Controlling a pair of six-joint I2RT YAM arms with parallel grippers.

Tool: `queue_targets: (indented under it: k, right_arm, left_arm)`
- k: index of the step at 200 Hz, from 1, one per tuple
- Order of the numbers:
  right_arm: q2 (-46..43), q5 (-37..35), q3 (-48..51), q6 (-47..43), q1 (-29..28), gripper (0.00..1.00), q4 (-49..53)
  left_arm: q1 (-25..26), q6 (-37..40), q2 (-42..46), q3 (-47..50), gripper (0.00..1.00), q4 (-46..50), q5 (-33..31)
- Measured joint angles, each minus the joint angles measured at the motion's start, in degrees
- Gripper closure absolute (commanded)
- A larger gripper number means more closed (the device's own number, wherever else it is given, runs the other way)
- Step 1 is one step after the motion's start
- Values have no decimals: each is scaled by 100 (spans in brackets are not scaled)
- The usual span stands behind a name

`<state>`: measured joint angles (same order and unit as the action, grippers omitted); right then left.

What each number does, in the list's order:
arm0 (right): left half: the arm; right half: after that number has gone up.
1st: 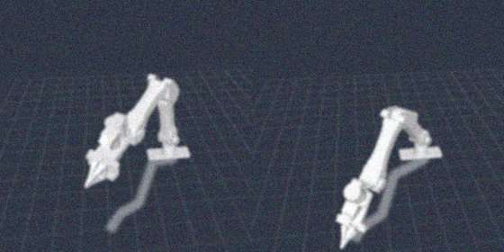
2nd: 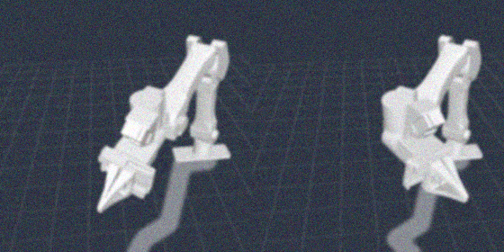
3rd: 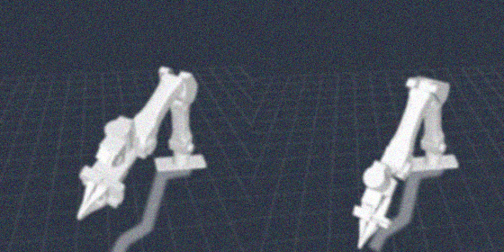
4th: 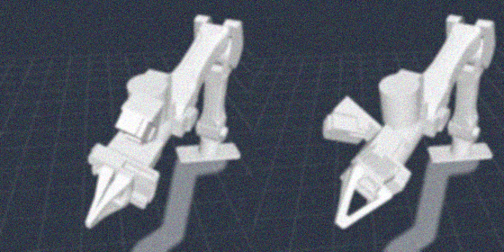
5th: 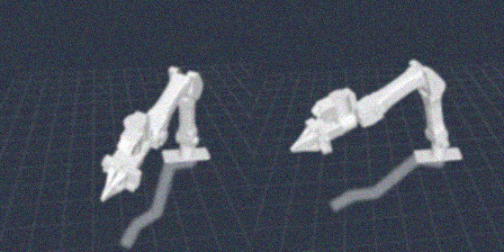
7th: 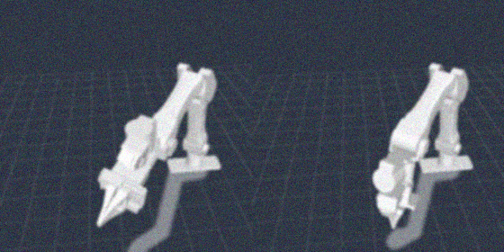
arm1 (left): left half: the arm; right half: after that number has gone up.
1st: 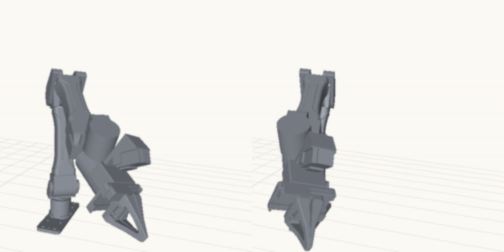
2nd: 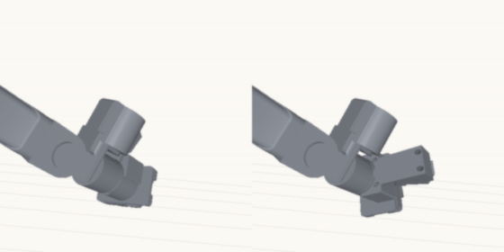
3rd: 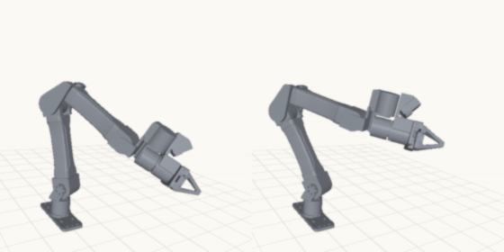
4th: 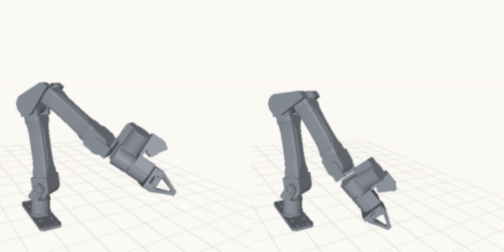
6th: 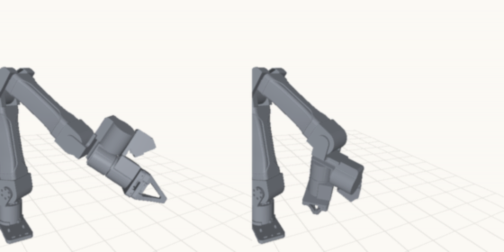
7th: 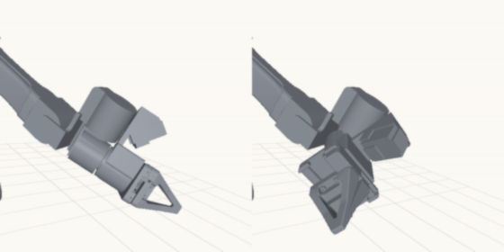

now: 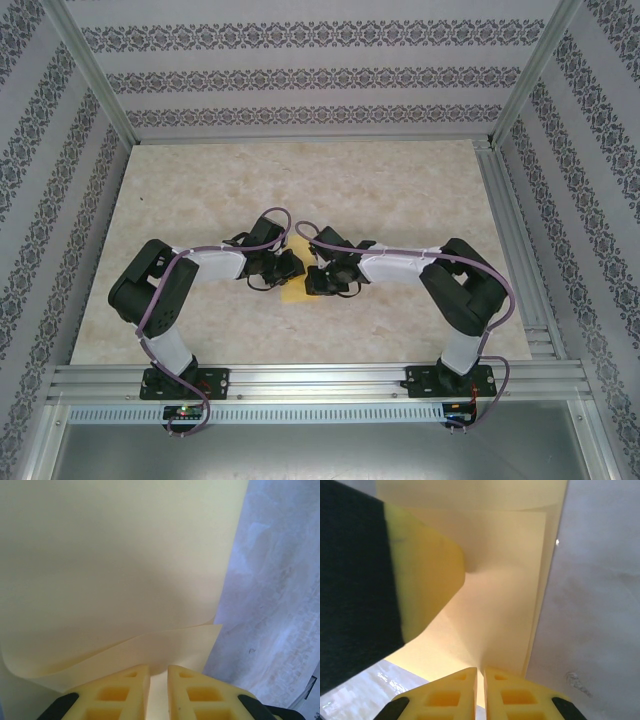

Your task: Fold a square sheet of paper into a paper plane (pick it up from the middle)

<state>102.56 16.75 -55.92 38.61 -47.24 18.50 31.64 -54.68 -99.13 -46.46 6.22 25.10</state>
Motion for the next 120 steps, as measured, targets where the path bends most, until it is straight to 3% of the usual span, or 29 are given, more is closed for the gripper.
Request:
queue_targets:
  k: [120]
  right_arm:
    - [-74, -125, -74, -256, -2, 86, 428]
  left_arm:
    - [0, 9, -4, -7, 81, 11, 0]
